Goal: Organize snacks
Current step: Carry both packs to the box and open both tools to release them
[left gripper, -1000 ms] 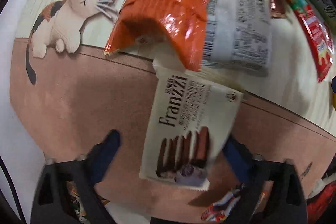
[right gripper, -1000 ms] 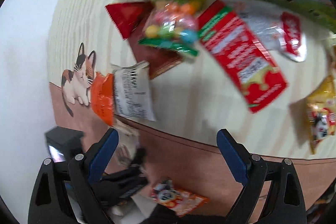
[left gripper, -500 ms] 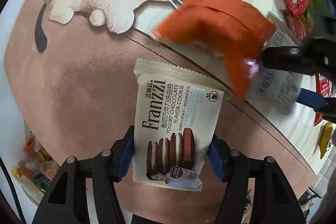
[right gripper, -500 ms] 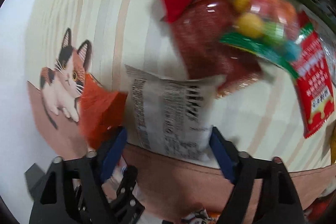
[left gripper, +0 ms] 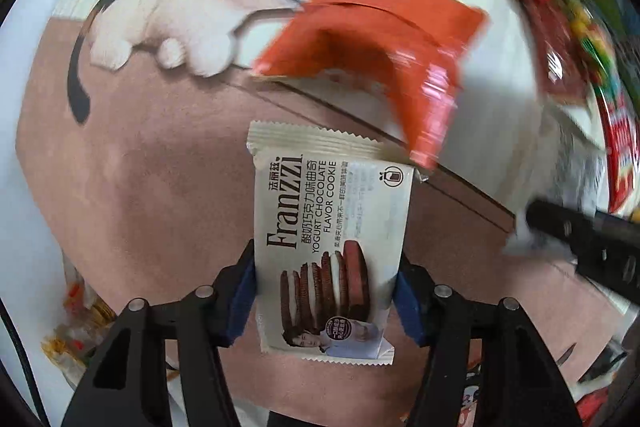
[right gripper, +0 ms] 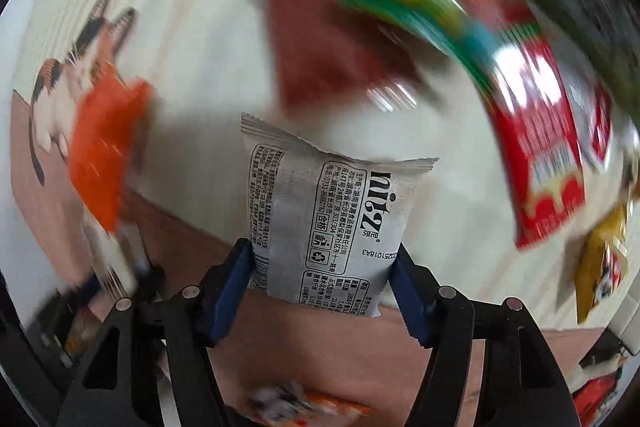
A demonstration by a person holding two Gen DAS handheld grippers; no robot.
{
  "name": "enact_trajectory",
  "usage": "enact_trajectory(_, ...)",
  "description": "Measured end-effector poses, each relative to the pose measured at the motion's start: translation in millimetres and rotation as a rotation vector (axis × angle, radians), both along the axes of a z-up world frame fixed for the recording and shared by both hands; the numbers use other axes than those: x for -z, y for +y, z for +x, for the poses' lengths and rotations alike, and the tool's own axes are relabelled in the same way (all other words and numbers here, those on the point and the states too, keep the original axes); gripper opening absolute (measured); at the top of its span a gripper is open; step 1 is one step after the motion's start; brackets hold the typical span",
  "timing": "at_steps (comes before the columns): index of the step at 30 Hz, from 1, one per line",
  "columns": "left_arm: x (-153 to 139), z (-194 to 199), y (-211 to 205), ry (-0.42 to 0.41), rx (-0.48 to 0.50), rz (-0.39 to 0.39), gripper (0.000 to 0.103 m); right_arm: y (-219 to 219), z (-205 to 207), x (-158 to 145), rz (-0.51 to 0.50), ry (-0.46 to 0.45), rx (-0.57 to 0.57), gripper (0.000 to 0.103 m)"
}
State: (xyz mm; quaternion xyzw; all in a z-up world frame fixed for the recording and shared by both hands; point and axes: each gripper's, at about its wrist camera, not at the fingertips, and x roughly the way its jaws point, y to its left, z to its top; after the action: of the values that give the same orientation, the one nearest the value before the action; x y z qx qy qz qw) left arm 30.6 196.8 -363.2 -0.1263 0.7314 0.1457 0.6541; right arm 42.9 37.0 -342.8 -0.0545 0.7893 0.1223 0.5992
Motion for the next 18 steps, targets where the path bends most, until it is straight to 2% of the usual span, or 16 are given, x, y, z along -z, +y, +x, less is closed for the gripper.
enact_trajectory(5, -5.3, 4.5, -47.5, -0.02, 0.105, -0.02, 0.058, -58.9, -18.4, -0.6, -0.017, 0.025, 0.049, 0.069)
enact_trajectory(9, -4.9, 12.7, -86.8, -0.025, 0.198, -0.033, 0.058, -99.7, -25.4, -0.3, -0.009, 0.039, 0.137, 0.069)
enact_trajectory(13, 1.4, 18.7, -112.8, -0.025, 0.265, -0.029, 0.058, -124.7, -24.8, 1.4, 0.018, 0.058, 0.252, 0.069)
enact_trajectory(18, 2.2, 22.0, -124.9, -0.018, 0.304, -0.018, 0.06, -159.0, -14.0, -8.0, 0.022, 0.093, 0.32, 0.072)
